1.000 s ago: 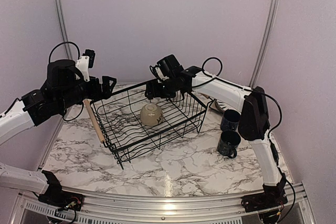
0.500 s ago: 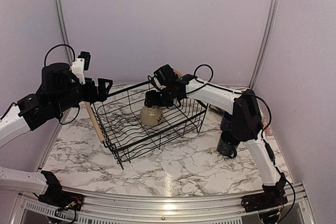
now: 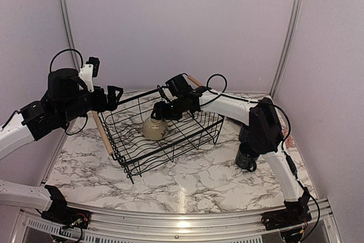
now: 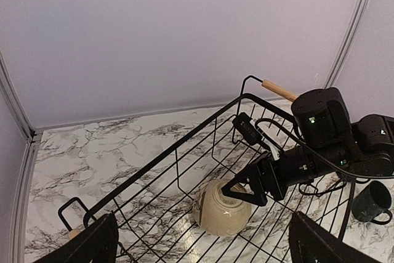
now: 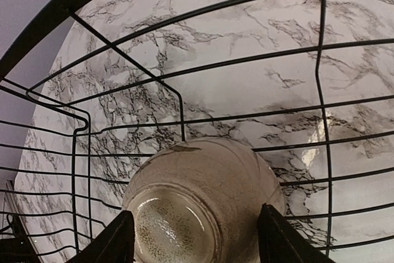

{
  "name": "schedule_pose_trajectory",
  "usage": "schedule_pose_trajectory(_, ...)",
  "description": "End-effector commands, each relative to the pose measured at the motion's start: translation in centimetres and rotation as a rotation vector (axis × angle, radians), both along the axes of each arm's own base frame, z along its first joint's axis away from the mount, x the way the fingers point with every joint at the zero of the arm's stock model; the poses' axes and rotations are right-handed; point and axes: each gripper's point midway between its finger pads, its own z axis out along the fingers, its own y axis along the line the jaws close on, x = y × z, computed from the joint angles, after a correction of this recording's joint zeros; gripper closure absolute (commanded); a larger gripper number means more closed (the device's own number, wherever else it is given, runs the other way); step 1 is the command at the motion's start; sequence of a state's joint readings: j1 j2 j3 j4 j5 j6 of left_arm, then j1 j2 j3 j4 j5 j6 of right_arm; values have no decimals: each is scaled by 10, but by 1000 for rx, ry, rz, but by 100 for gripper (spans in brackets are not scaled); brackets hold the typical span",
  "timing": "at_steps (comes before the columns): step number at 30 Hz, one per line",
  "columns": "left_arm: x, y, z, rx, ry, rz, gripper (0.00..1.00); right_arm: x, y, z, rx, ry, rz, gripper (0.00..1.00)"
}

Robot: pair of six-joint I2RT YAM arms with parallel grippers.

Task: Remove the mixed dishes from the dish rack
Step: Move the bowl to the dish rack.

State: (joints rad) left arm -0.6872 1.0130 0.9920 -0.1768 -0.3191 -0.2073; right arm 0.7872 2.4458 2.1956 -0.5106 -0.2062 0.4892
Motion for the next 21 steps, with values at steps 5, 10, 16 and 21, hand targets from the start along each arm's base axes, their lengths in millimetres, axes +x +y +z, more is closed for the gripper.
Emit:
schedule_pose_trajectory(5, 5, 3, -11, 26, 99, 51, 1, -39, 39, 19, 109, 33, 126, 35)
schedule_pose_trajectory(10, 10, 0, -23, 27, 163, 76, 1, -48, 39, 17, 121, 46, 154, 35)
schedule_pose_trajectory(16, 25, -17, -34, 19, 262, 75, 1, -42, 24, 27, 55, -32, 133, 31)
schedule_pose_trajectory(21, 36, -45, -44, 10, 367, 8, 1, -34, 12, 43, 78, -68, 117, 27)
